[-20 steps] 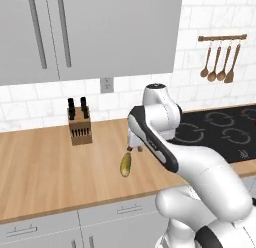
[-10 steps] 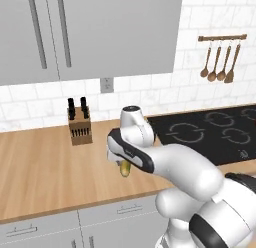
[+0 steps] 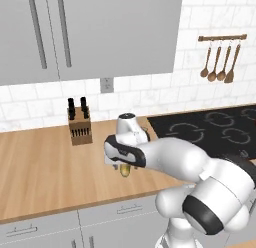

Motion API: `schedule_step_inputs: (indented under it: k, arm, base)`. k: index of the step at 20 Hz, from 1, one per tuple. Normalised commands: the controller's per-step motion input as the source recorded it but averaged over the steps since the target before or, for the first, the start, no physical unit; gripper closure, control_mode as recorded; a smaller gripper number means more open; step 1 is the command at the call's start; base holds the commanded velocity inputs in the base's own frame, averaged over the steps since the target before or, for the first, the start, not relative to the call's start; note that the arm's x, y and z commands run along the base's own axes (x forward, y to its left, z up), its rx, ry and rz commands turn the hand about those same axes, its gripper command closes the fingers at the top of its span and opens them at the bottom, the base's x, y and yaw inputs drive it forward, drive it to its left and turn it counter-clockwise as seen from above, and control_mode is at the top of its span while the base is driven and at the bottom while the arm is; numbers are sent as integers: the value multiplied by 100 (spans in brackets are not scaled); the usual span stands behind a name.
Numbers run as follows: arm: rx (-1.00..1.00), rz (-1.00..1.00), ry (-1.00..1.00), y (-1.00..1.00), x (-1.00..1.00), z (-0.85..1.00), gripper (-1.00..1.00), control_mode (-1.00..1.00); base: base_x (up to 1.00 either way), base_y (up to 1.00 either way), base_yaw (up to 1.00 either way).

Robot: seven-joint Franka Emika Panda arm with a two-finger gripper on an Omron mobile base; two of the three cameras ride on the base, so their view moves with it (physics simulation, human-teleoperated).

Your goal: Put the broccoli and cucumber in the pot. Retrieve the spatula and lightly stir the vegetables in the pot.

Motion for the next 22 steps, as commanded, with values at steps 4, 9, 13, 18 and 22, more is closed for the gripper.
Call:
schedule_step_inputs:
  k: [4,9,13,18,22]
  arm:
    - [0,-8,1,4,18,-25,-100,-100]
    - [0,-5,1,2,17,-24,-100,-100]
    - [0,-5,0,0,13,-28,-100,-100]
    - [0,-2,0,0,4,-13,100,-100]
    - [0,0,0,0,0,0,100,-100]
  base:
    - [0,0,0]
    - [0,0,0]
    - [0,0,0]
    - [0,0,0]
    - [0,0,0]
